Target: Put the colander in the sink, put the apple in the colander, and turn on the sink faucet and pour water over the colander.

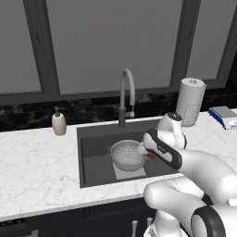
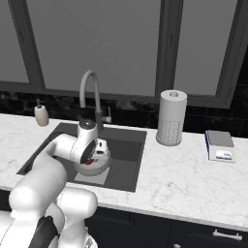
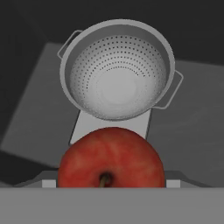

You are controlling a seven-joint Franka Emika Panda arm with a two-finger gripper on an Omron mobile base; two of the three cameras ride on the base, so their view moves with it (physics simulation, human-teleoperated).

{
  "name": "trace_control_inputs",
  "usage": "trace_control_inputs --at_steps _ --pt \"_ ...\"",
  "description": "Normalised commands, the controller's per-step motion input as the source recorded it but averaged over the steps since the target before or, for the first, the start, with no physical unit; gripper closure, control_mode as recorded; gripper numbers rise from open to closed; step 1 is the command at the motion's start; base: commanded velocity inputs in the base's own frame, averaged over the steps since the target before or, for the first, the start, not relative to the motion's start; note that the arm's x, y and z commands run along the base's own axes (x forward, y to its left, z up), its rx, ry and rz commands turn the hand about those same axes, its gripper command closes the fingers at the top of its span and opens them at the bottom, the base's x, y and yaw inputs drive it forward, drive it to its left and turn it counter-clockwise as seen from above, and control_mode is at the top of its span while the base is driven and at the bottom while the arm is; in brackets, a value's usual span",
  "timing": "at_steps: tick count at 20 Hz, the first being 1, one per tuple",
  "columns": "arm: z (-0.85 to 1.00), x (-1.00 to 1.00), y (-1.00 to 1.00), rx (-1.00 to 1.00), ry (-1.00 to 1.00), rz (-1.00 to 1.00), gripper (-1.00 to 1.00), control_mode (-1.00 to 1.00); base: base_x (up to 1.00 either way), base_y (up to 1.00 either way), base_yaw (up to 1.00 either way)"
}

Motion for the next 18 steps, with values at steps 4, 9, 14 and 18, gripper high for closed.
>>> trace_control_inputs --at_steps 4,9,14,18 --pt "-0.22 0.31 0.0 0.0 0.0 0.0 1.0 -1.0 0.0 0.0 0.0" --pt "-0.19 0.27 0.0 0.0 0.0 0.0 1.0 -1.0 0.0 0.0 0.0" --pt "-0.17 0.2 0.0 0.0 0.02 0.0 1.0 -1.0 0.0 0.0 0.0" --pt "-0.24 0.23 0.0 0.0 0.0 0.0 1.0 -1.0 0.0 0.0 0.0"
